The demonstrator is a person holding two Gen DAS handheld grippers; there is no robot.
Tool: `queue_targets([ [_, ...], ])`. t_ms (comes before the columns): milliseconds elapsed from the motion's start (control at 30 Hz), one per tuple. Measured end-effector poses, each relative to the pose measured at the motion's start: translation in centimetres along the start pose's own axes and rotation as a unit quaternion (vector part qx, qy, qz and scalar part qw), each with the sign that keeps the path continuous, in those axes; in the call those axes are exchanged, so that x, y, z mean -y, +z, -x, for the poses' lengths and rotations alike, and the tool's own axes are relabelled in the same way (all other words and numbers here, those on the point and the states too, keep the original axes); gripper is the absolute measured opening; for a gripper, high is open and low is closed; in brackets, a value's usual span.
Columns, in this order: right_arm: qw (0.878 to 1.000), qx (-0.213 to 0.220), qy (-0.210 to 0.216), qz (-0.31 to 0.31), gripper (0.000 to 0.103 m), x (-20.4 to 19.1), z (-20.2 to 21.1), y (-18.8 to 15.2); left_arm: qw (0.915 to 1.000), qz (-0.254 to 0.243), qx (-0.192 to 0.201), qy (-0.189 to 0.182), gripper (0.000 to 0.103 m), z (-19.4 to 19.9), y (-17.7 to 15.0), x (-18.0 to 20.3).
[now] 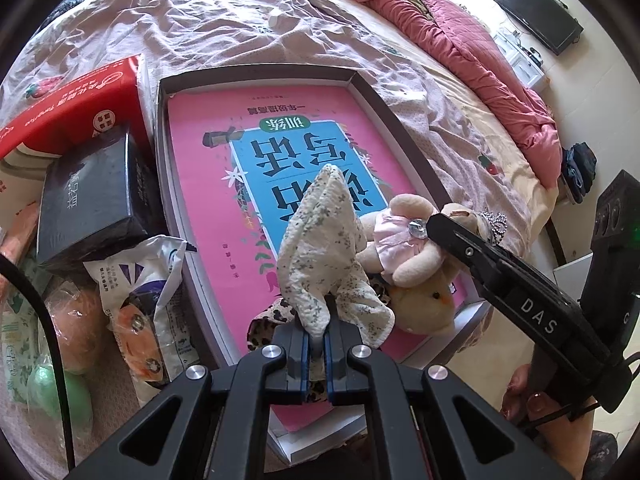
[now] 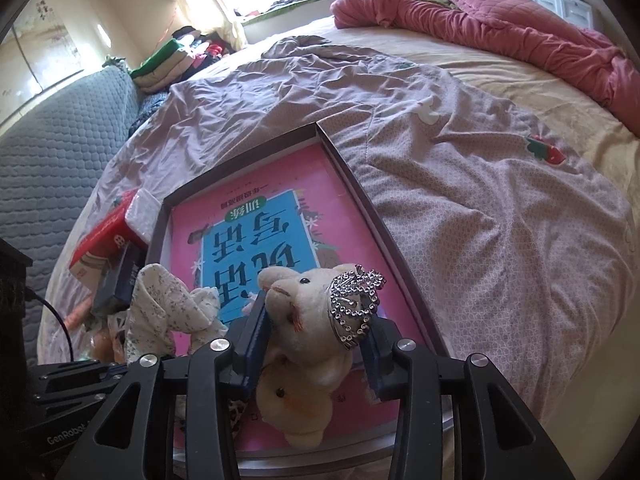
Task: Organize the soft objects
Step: 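Lower the floral cloth left while the right gripper lowers the tiara bunny onto the tray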
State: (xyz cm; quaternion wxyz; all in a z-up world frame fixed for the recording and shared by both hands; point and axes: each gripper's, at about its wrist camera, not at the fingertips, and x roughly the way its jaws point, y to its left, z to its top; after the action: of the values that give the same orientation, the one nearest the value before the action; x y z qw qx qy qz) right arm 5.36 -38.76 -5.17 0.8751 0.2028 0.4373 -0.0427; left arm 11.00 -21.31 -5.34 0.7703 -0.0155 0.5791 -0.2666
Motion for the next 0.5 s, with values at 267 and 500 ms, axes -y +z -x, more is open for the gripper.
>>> queue_targets([
  [267,1.0,0.005,-0.014,-0.002,0.049,0.0,0.2,0.1,0.9998,0.013,0.01,-0.007,0.006,0.6,0.1,-0.4],
  [500,1.0,0.005,-0.02,0.001,0.06,0.0,0.3,0.2,0.9996,0.018,0.018,-0.008,0.006,1.1,0.2,-0.6],
])
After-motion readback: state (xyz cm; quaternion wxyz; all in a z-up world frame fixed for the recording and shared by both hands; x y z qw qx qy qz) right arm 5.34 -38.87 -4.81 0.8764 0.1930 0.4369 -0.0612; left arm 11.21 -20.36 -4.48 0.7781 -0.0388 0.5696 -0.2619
